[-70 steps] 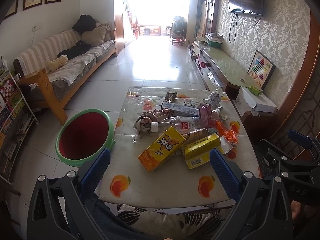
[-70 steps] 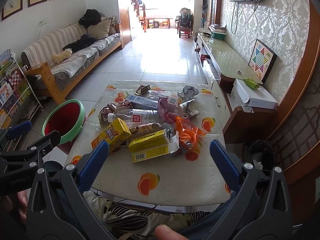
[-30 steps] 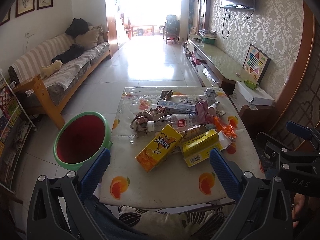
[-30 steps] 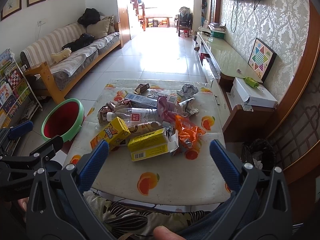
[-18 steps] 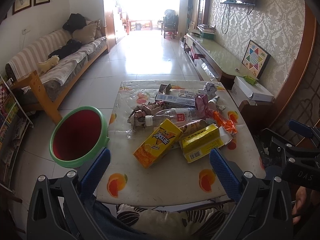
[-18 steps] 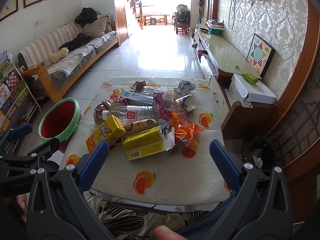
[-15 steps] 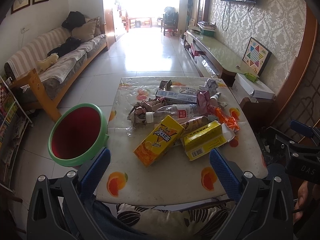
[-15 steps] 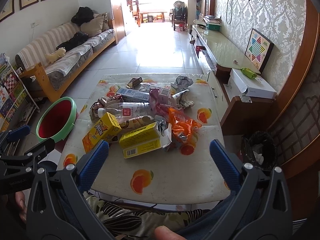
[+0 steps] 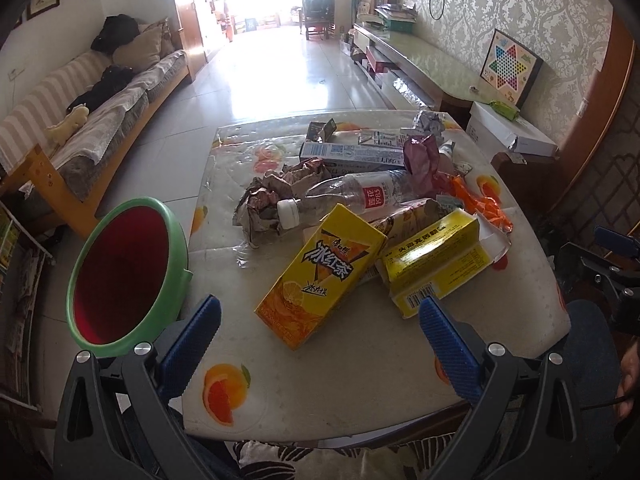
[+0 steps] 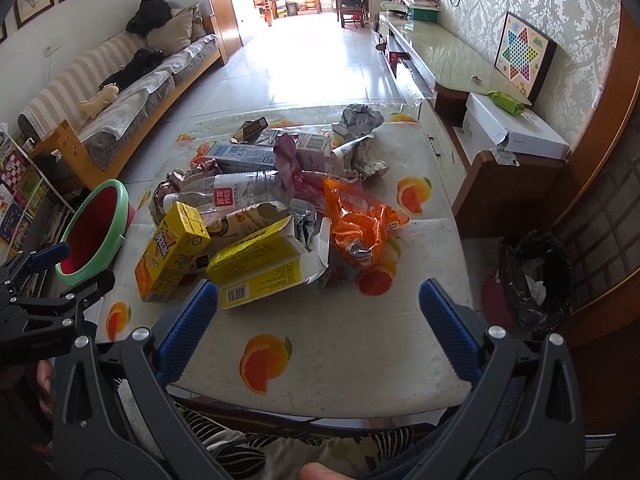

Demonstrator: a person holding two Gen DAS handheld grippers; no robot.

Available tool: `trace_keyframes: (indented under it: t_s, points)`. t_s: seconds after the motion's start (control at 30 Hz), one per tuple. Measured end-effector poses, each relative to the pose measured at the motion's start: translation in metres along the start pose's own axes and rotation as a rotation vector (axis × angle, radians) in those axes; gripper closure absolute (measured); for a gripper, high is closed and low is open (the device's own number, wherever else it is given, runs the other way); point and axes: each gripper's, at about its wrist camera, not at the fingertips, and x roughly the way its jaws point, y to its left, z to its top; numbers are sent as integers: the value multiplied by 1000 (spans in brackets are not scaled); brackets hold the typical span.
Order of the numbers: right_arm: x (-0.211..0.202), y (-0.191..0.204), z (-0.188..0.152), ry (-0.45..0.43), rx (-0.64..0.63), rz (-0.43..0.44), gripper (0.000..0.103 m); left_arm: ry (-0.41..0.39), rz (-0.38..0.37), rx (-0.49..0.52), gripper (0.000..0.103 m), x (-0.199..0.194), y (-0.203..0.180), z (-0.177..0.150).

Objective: Collect trash
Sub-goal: 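Grasp the yellow iced-tea carton with the left tool while the right tool grasps the yellow box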

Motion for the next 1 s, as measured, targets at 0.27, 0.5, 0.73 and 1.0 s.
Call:
trace_keyframes:
  t_s: [0.27, 0.5, 0.73, 1.0]
  points:
    - [41, 3, -10, 94, 43, 41, 3, 91, -3, 92, 8, 67, -3, 8]
    - [71, 6, -13, 156, 105, 102, 3, 142, 20, 154, 18, 110, -8, 8]
    - [97, 15, -12, 205, 174, 145, 3, 151, 6, 143, 29, 126, -2, 10]
    - [115, 23, -10, 219, 256, 189, 4, 130, -38, 134, 32, 124, 5, 11]
